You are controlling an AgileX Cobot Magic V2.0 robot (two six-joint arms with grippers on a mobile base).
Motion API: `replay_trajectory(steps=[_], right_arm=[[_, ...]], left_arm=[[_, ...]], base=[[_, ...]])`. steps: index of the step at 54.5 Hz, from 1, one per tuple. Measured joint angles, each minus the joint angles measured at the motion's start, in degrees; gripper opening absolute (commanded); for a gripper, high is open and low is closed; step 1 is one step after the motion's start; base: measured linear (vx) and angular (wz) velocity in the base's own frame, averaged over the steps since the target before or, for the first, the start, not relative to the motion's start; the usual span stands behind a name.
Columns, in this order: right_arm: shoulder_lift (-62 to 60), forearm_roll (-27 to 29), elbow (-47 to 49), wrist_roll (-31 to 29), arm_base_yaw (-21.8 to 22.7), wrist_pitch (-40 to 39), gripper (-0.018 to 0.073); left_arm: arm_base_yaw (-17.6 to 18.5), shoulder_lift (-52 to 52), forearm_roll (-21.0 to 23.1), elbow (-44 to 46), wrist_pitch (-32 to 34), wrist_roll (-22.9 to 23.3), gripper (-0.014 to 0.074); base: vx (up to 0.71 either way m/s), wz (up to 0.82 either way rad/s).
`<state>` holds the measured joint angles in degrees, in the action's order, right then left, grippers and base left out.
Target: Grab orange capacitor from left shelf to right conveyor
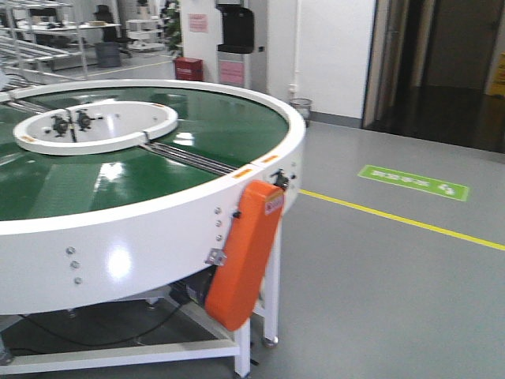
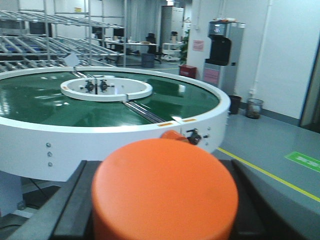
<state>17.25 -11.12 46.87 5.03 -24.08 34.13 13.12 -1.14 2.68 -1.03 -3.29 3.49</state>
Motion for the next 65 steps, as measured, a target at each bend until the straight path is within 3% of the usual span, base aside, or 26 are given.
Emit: replay_trajectory(steps=[35, 65], right_arm=[[0.00, 0.00, 0.00, 0.00, 0.00, 0.00, -0.0008], [0.00, 0.00, 0.00, 0.00, 0.00, 0.00, -0.0008]], left_arm=[[0.00, 0.00, 0.00, 0.00, 0.00, 0.00, -0.0006], [0.00, 0.00, 0.00, 0.00, 0.00, 0.00, -0.0006]], base=[[0.39, 0.39], [0.40, 0.16]])
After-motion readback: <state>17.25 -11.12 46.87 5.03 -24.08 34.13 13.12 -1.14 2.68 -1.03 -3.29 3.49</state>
